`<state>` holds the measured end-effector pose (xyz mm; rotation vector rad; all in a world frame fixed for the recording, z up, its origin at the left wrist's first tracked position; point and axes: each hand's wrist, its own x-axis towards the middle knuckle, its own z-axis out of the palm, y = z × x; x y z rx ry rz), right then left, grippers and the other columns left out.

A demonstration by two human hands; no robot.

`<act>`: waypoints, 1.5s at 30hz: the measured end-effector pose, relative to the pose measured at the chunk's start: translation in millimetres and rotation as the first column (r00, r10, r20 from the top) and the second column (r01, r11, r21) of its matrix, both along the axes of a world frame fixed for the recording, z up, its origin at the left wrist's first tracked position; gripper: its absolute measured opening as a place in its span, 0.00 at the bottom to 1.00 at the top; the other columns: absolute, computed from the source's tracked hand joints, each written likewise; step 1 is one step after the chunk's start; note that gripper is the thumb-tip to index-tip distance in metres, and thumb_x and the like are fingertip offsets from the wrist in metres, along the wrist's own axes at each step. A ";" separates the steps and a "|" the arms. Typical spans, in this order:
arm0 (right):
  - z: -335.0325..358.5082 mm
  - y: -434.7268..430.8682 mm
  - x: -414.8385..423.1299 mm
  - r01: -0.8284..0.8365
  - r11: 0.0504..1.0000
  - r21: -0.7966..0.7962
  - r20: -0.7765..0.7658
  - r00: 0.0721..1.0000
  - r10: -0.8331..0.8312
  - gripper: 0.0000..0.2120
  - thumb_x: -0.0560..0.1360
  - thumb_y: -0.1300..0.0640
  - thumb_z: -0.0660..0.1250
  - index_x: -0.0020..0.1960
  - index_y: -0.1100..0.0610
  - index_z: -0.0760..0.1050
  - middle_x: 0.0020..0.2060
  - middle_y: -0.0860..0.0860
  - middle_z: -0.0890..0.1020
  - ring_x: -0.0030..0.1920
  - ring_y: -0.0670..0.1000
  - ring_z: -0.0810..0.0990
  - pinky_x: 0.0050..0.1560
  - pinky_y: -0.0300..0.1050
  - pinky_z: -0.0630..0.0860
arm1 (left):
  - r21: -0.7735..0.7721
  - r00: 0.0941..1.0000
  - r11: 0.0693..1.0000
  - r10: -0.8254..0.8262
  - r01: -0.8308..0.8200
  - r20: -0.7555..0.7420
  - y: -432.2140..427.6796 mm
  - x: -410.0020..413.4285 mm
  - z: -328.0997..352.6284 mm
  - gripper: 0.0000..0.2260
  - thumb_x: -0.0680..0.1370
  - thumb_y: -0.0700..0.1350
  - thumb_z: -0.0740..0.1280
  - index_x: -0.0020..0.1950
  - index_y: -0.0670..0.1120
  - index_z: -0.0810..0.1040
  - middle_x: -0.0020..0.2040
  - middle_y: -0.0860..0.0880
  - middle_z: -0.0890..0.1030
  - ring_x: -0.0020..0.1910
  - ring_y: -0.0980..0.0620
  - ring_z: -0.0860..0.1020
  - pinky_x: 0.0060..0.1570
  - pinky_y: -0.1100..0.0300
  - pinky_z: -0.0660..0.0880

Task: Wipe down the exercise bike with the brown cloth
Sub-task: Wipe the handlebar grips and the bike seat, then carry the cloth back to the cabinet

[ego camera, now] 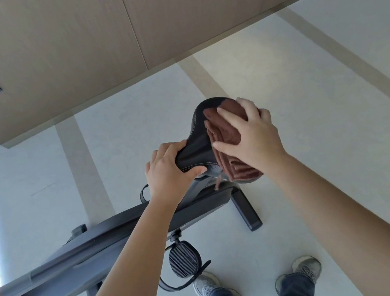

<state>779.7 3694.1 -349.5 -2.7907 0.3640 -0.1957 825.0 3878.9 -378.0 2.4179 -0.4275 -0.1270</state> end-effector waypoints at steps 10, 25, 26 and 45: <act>-5.4 17.0 -29.8 0.034 0.991 -0.131 -0.007 0.999 -0.035 0.34 0.65 0.37 0.68 0.68 0.45 0.65 0.71 0.55 0.63 0.57 0.63 0.67 0.49 0.57 0.74 | 0.035 1.000 0.999 -0.007 0.007 0.004 -0.4 -1.7 2.1 0.28 0.64 0.54 0.76 0.62 0.51 0.74 0.57 0.51 0.76 0.57 0.49 0.71 0.54 0.56 0.61; 11.8 15.7 -57.6 0.001 0.999 -0.037 -0.071 0.997 -0.004 0.28 0.70 0.52 0.67 0.69 0.45 0.63 0.70 0.54 0.62 0.57 0.59 0.66 0.47 0.50 0.76 | 0.293 0.995 0.953 -0.091 0.076 0.039 -9.9 -12.7 21.4 0.30 0.71 0.54 0.69 0.70 0.46 0.64 0.67 0.47 0.69 0.66 0.45 0.65 0.65 0.50 0.58; 14.2 12.1 -58.5 0.003 1.000 -0.019 -0.067 0.998 -0.004 0.28 0.71 0.53 0.66 0.69 0.45 0.63 0.70 0.53 0.62 0.57 0.58 0.66 0.47 0.50 0.76 | 0.323 0.994 0.944 -0.093 0.073 0.049 -12.0 -17.3 23.0 0.31 0.72 0.54 0.68 0.71 0.45 0.62 0.70 0.45 0.66 0.69 0.44 0.61 0.67 0.48 0.55; 52.6 -204.3 -213.3 0.401 0.898 0.183 0.046 0.909 -0.415 0.30 0.65 0.55 0.71 0.66 0.45 0.69 0.66 0.53 0.67 0.55 0.59 0.69 0.43 0.50 0.76 | 0.379 0.778 0.815 -0.555 0.438 0.294 -264.2 -162.7 87.3 0.25 0.67 0.39 0.74 0.62 0.38 0.74 0.64 0.39 0.74 0.63 0.36 0.70 0.57 0.35 0.67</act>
